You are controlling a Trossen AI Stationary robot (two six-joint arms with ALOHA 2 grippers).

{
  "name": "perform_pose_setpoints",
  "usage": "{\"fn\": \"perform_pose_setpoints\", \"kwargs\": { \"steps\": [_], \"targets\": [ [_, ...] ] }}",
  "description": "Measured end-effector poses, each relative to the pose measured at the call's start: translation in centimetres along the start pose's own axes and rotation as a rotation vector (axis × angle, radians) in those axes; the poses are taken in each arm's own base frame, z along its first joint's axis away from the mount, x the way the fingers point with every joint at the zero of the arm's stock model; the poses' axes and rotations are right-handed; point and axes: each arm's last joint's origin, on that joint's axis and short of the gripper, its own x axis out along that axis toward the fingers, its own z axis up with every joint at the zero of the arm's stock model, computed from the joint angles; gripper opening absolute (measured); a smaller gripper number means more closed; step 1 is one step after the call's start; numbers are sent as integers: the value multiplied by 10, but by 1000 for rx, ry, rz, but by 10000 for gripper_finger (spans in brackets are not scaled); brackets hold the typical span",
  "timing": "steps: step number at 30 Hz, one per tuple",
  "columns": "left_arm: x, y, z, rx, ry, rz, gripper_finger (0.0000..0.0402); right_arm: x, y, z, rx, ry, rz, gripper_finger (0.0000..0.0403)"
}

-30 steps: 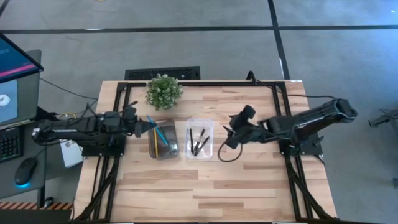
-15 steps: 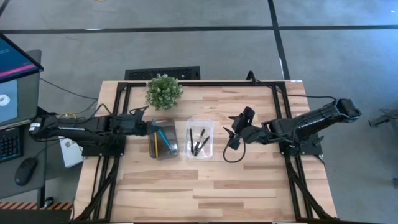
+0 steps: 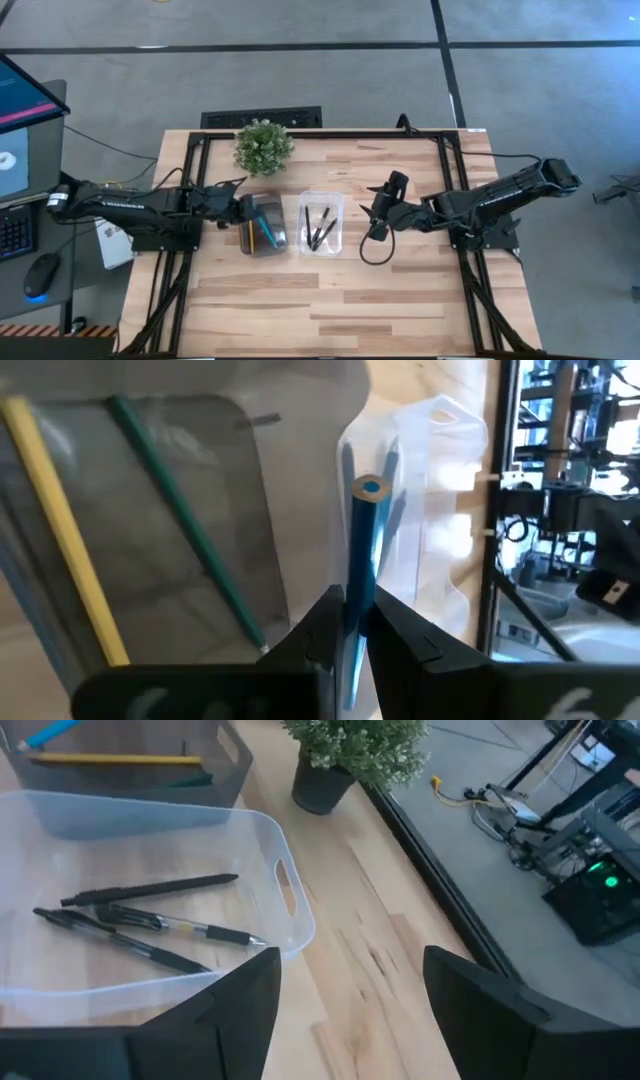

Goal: Sort pens & pencils
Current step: Put the blue pencil into the black bin

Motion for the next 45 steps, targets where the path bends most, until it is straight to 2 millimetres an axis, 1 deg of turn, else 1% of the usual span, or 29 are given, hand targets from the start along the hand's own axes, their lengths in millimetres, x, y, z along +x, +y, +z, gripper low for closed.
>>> {"fn": "perform_pose_setpoints", "kwargs": {
  "steps": [5, 8, 12, 18, 25, 28, 35, 45],
  "targets": [
    [0, 0, -1, -95, 22, 0, 18, 2, -2, -1, -30, 9, -6, 268],
    [0, 1, -1, -152, 40, 12, 18, 6, -8, -1, -24, 21, -29, 268],
    [0, 7, -2, -229, 53, 79, 18, 13, -19, -2, 3, 43, -69, 268],
    [-1, 16, -2, -282, 41, 169, 18, 22, -33, -4, 37, 72, -119, 268],
    [3, 20, -4, -348, 58, 240, 18, 28, -43, -5, 58, 92, -154, 268],
    [7, 22, -5, -361, 90, 272, 18, 29, -45, -5, 63, 95, -150, 268],
    [16, 21, -6, -357, 96, 285, 28, 31, -44, -6, 75, 97, -48, 268],
    [17, 20, -5, -348, 106, 280, 33, 31, -44, -7, 74, 103, -43, 268]
  ]
}}
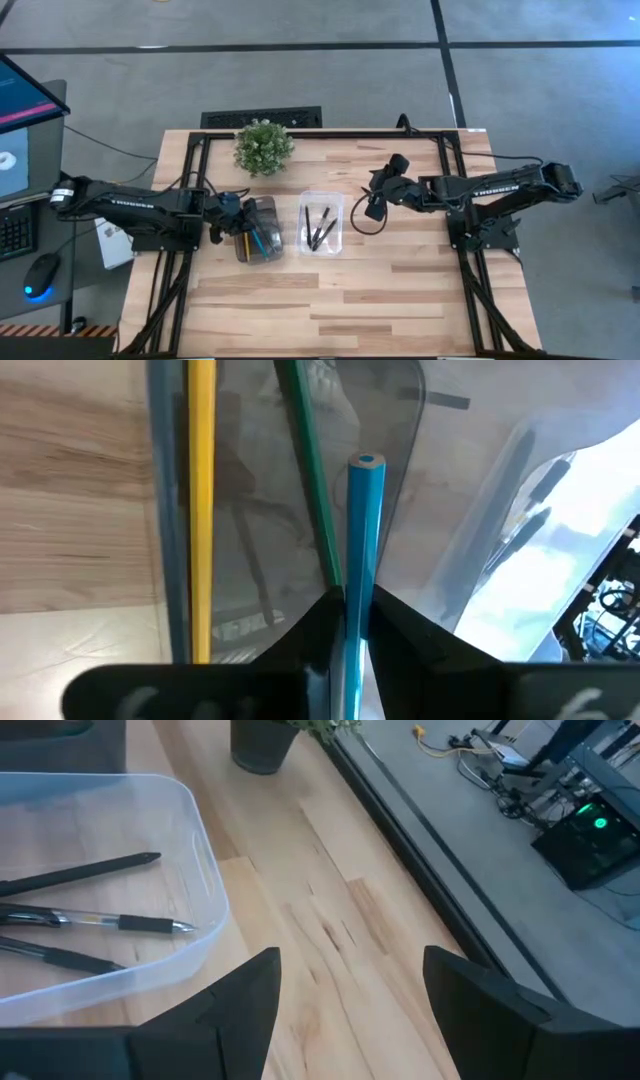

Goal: Sort pens & pencils
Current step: Put the blue pencil into the black bin, then return to Home Position

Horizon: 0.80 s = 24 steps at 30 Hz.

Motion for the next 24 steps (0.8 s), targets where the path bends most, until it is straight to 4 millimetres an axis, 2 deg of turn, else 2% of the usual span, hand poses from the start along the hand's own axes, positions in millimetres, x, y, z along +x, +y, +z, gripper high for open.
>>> {"fn": "perform_pose_setpoints", "kwargs": {
  "steps": [14, 24],
  "targets": [
    [0, 0, 1, 47, -35, -3, 38, 0, 0, -2, -10, 17, 1, 268],
    [0, 1, 2, 70, -58, 0, 77, 0, 0, -2, -11, 19, 1, 268]
  ]
}}
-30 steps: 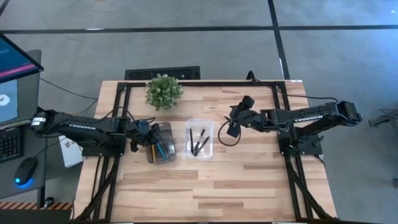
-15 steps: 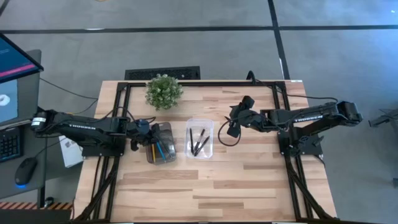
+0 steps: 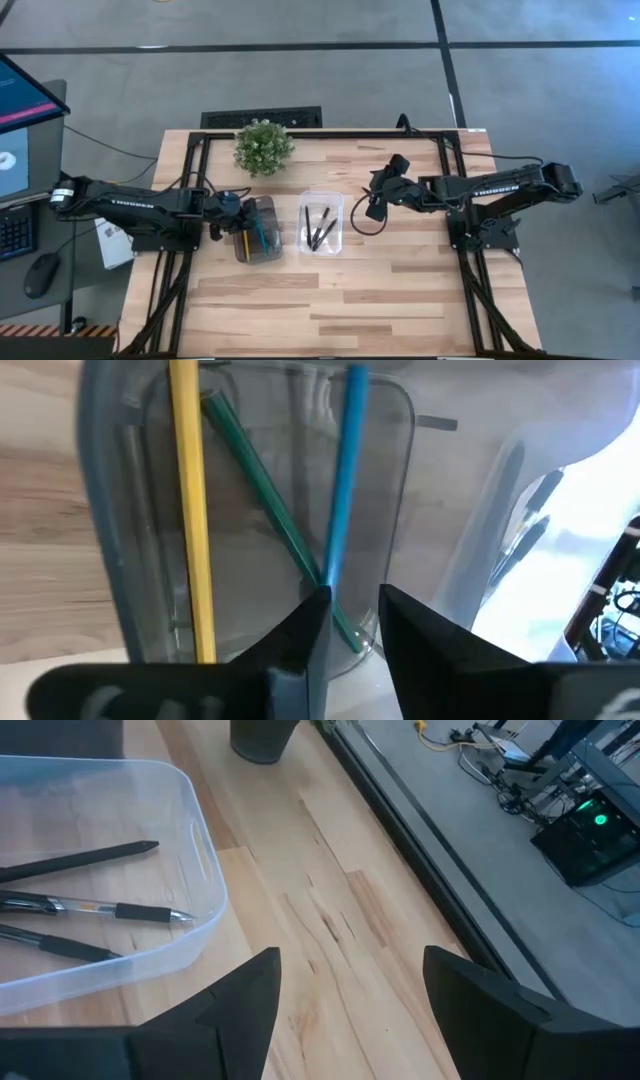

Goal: Sort pens & pencils
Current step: Return to Home Position

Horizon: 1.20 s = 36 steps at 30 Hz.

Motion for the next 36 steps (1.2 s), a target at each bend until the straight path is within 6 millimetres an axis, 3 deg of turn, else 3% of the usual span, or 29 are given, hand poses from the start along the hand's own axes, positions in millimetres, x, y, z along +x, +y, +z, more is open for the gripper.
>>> {"fn": "perform_pose_setpoints", "kwargs": {
  "steps": [7, 12, 20, 23, 27, 36],
  "targets": [
    [-3, -4, -1, 114, 9, -33, 92, 0, 0, 0, 0, 0, 0, 268],
    [-22, -26, -5, 302, -12, -154, 91, 0, 0, 0, 8, -1, -1, 268],
    [-92, -72, -10, 958, -378, -405, 90, 0, -1, 5, -116, -43, -35, 268],
    [-111, -79, -11, 1197, -467, -434, 90, 0, -1, 9, -25, -83, -31, 268],
    [-125, -79, -13, 1489, -648, -454, 90, -6, -7, 18, 69, -172, 14, 268],
    [-148, -43, -8, 1647, -743, -712, 90, -34, -30, 23, 136, -319, 77, 268]
  ]
}}
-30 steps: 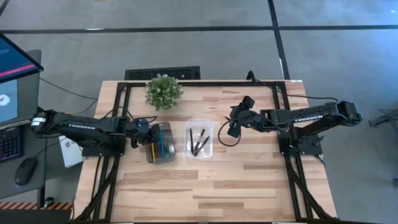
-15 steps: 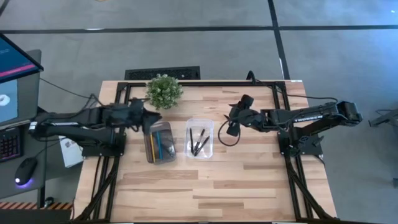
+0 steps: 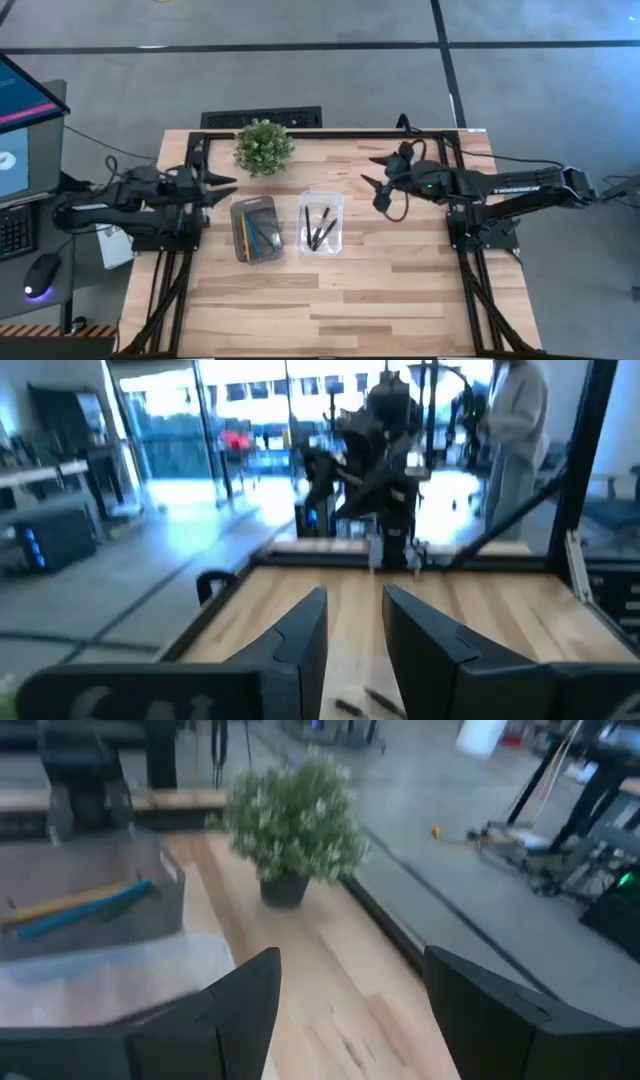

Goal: Sort pens & pencils
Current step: Return to Home Position

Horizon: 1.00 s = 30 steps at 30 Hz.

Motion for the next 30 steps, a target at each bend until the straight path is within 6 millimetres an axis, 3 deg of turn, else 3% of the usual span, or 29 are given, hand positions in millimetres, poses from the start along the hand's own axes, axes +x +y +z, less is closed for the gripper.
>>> {"fn": "perform_pose_setpoints", "kwargs": {
  "steps": [5, 11, 24, 30],
  "targets": [
    [-24, 3, -15, 15, -66, 0, 90, -14, -5, -16, 43, -135, -11, 268],
    [-49, 7, -30, 36, -96, 12, 90, -28, -9, -45, 69, -180, -9, 268],
    [-27, 3, -72, 33, 5, 44, 90, -35, -9, -90, 138, -302, 1, 268],
    [-13, 0, -89, 25, -88, 27, 90, -34, -7, -107, 176, -282, 7, 268]
  ]
}}
